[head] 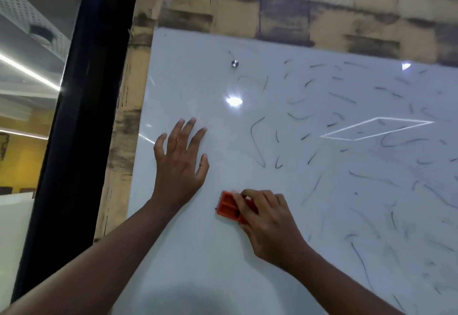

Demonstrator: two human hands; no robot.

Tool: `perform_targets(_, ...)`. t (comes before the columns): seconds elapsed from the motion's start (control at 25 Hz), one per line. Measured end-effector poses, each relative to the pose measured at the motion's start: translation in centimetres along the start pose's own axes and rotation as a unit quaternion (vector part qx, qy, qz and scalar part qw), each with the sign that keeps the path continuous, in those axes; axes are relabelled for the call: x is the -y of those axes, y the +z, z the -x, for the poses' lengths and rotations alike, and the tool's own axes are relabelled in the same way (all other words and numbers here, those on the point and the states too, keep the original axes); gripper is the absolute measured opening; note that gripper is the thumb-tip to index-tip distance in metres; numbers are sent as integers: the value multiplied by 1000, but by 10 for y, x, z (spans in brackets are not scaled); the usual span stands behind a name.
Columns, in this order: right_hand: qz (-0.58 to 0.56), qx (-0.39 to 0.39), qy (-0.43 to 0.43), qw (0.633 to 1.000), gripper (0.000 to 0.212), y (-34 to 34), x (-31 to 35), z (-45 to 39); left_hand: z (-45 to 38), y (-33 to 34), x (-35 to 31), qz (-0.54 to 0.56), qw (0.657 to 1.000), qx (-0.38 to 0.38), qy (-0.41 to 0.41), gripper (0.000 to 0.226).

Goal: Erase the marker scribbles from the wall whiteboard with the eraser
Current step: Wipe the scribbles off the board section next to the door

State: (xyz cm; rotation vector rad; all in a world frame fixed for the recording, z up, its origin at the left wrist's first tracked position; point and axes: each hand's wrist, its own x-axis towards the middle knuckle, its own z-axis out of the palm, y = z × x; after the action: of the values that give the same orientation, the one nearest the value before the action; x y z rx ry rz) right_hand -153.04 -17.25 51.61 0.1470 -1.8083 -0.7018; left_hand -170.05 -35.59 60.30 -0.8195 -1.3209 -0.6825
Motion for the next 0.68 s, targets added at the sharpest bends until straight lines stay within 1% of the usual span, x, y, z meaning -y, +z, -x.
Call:
perform_targets(0.08, 7, -44, 35, 998, 63, -7, -29, -27, -22, 4, 2, 1, 1000, 7, 5, 58)
perform_targets(0.16, -4, -85, 105, 991, 63, -17, -60, -50, -30, 10, 7, -2, 1000, 10, 18, 59)
perform_targets(0.24, -29, -107, 165, 980, 66, -22, -81, -66, -29, 15, 11, -9, 1000, 8, 26, 60)
perform_targets(0.36, -63, -129, 192, 971, 67, -17, -83, -70, -27, 20, 13, -24, 999, 3, 30, 61)
perform_targets(0.44, -75, -123, 161, 976, 67, -9, -69, -60, -27, 21, 13, -30, 999, 0, 32, 61)
perform_targets(0.56, -57, -93, 70, 992, 69, 6, -44, -43, -25, 23, 14, -28, 999, -2, 36, 62)
perform_targets(0.68, -35, -91, 23, 995, 68, 14, -40, -49, -25, 25, 15, -34, 999, -3, 37, 63)
